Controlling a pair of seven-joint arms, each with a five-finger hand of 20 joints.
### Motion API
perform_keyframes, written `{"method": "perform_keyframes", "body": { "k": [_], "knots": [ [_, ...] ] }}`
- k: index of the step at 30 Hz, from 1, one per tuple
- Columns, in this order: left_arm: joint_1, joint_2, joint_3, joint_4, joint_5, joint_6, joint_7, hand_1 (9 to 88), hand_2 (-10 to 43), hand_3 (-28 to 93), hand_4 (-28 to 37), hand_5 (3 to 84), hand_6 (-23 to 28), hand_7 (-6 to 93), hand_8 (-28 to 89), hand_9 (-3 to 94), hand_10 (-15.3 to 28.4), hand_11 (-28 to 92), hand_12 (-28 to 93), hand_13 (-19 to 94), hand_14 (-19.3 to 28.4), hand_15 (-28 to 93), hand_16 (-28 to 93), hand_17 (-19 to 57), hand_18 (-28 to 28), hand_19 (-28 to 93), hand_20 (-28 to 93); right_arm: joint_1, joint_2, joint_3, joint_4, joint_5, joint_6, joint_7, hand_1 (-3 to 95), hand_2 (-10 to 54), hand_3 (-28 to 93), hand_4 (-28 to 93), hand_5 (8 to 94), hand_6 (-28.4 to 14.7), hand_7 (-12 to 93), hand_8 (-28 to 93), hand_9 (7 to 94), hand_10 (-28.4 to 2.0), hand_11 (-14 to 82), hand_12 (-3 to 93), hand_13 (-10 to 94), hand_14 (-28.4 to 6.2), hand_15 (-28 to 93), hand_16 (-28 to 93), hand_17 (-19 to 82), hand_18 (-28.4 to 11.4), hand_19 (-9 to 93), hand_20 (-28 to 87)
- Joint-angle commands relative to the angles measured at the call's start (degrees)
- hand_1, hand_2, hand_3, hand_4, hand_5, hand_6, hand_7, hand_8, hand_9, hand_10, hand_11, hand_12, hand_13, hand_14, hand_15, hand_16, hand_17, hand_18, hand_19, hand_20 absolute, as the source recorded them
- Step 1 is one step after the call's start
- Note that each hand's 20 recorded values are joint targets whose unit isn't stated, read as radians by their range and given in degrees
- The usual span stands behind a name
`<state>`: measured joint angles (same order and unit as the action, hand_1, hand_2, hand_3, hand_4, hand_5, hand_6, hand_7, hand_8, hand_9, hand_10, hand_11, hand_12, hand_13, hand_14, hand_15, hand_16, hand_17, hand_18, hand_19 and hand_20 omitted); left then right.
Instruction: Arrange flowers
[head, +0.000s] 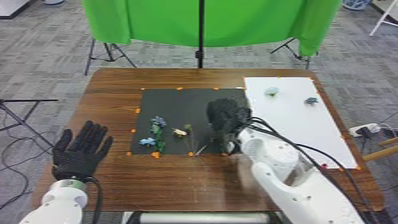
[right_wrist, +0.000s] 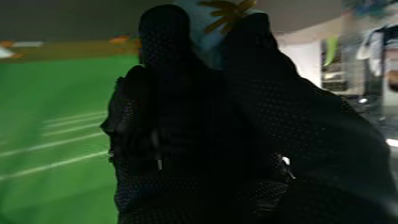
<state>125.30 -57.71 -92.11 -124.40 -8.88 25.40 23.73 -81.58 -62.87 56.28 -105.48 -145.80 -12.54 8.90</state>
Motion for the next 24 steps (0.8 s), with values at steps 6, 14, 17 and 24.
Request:
{"method": "perform_keyframes", "body": {
  "k": [6, 14, 17, 24],
  "knots": [
    [1.13, -0.65, 0.26, -0.36, -0.65, 1.36, -0.67, 25.3, 18.1, 75, -28.3, 48.3, 9.3, 16.2, -11, 41.7, 14.5, 26, 10, 34, 12.9, 31, -6, -5.6, 13.5, 40, 14, -1.34, -0.10, -1.10, -1.92, -0.23, -1.40, -0.47, 61.3, -9.5, 68, -28, 74.7, -0.9, 28, -1, 82.3, -11.9, 8.9, 39.7, 71, -8.0, 33, 43, 34, -18.9, 80, 44],
    [1.41, -0.69, 0.72, -0.52, -0.86, 1.49, -0.91, 25.3, 18.1, 75, -28.3, 48.4, 9.3, 16.2, -11, 41.9, 14.6, 26, 10, 34, 13.0, 31, -7, -5.6, 13.4, 40, 14, -1.77, -1.15, -0.94, -2.50, -0.10, -1.58, -0.25, 60.5, -9.5, 68, -28, 73.3, -1.3, 25, -2, 80.4, -12.0, 7.4, 37.4, 70, -7.8, 34, 42, 33, -19.0, 80, 44],
    [1.22, -0.80, 0.85, -0.46, -1.23, 1.46, -0.95, 25.3, 18.1, 75, -28.3, 48.4, 9.3, 16.2, -11, 41.9, 14.5, 26, 10, 34, 13.0, 31, -7, -5.6, 13.5, 40, 14, -1.90, -2.13, -0.66, -2.28, 0.38, -2.34, 0.22, 59.8, -9.5, 68, -28, 72.8, -1.2, 23, -2, 79.2, -11.7, 7.5, 35.8, 69, -8.1, 35, 41, 33, -19.0, 80, 44],
    [0.94, -0.65, 0.96, -0.39, -1.41, 1.35, -0.95, 25.3, 18.2, 75, -28.3, 48.5, 9.3, 16.2, -11, 41.9, 14.5, 26, 10, 34, 13.0, 31, -7, -5.5, 13.5, 40, 14, -2.21, -2.54, 0.23, -2.87, -0.21, -6.77, 2.42, 60.9, -9.5, 68, -28, 67.3, 0.9, 15, -7, 72.3, -11.5, 11.0, 24.2, 68, -7.6, 33, 42, 31, -19.4, 79, 44]
  ]
}}
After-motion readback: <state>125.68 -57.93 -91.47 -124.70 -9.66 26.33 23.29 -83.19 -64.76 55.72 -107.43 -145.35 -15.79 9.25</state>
